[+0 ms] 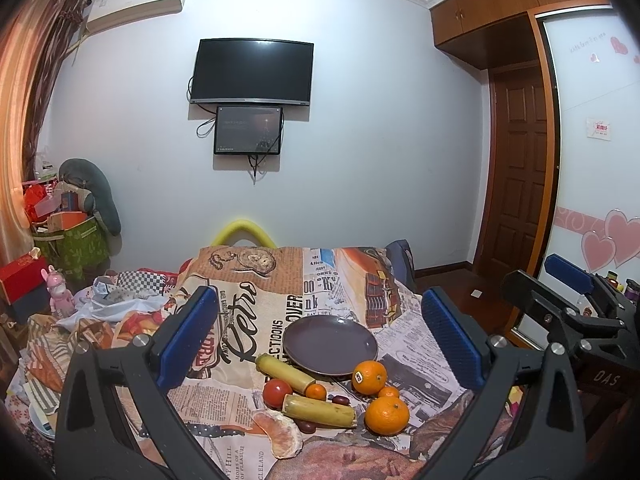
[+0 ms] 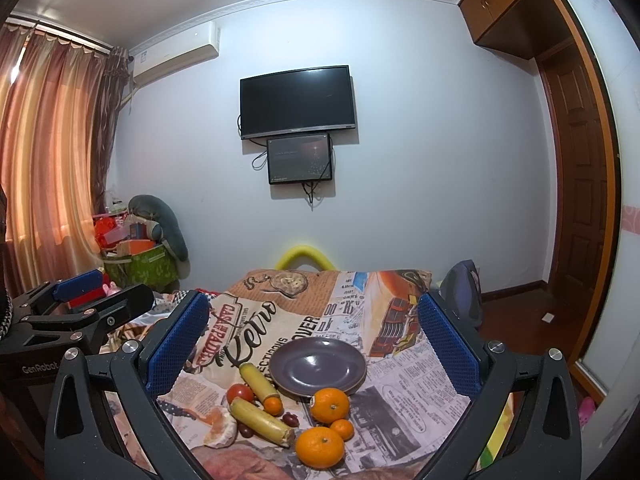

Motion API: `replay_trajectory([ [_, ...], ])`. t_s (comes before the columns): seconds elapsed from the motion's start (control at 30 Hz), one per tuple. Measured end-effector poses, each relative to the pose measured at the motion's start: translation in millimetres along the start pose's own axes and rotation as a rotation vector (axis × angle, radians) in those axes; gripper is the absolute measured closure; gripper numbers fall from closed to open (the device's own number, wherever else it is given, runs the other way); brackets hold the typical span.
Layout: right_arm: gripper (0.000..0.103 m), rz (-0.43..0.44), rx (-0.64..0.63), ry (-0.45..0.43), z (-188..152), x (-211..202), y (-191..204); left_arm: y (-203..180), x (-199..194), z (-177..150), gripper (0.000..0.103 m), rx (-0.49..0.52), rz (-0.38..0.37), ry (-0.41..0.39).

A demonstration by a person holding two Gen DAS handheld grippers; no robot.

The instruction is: Organize fruits

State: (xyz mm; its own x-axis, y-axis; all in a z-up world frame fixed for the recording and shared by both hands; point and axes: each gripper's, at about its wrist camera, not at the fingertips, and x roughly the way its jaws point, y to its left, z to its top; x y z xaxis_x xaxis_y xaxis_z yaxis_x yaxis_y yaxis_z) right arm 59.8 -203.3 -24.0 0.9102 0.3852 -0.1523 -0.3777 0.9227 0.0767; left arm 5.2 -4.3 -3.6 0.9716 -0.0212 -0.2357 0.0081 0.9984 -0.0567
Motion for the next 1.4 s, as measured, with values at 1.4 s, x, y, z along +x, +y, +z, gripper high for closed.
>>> replay_trajectory([
  [1.4,0.0,-0.009,0.009,0.029,-6,7,-3,8,10,-5,0.0,-0.026,-0.032,0.018],
])
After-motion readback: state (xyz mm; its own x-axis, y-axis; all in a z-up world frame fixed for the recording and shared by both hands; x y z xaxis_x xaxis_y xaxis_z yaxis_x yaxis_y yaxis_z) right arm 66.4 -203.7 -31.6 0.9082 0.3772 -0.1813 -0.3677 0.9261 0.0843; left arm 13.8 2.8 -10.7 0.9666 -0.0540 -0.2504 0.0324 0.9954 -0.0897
